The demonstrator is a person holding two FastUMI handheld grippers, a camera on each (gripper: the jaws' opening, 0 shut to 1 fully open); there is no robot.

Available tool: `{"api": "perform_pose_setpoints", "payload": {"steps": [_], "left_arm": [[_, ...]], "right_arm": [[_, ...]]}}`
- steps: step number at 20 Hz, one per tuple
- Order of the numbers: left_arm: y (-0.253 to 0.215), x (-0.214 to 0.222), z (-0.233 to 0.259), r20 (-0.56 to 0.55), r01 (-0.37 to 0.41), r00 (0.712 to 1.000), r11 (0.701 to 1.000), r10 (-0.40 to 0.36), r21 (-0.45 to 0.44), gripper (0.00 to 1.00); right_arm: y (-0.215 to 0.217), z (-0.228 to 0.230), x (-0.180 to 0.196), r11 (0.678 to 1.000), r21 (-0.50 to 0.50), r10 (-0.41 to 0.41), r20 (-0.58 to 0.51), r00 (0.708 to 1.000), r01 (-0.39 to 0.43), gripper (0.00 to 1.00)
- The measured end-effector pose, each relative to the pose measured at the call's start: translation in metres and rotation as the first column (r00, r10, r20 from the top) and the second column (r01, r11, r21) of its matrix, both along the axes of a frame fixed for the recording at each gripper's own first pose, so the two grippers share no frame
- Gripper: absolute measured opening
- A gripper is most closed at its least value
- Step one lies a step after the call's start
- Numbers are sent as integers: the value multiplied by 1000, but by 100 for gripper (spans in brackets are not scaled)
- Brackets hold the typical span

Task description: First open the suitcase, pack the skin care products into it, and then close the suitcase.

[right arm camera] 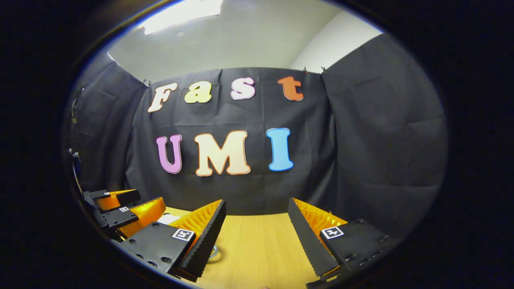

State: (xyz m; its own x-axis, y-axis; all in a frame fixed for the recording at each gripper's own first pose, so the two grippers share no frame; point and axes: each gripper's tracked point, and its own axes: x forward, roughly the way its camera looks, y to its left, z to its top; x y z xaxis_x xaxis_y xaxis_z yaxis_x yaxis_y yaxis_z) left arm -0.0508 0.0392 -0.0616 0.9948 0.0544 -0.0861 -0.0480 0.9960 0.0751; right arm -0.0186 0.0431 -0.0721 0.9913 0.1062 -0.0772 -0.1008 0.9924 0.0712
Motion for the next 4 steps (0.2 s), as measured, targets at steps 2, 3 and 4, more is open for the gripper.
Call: {"api": "perform_pose_setpoints", "payload": {"steps": [2,3,4], "left_arm": [[7,2,1,-2,-7,1000,1000,7,-28,100],[9,4,1,-3,-12,1000,999,12,-44,96],[12,5,-1,-11,-18,1000,999,17,-51,96]], "right_arm": [[8,0,-2,999,-32,7,-2,1000,-7,98],[10,1,-3,999,-33,8,-4,1000,-8,99],[12,5,-3,1000,-30,8,3,1000,-7,99]]}}
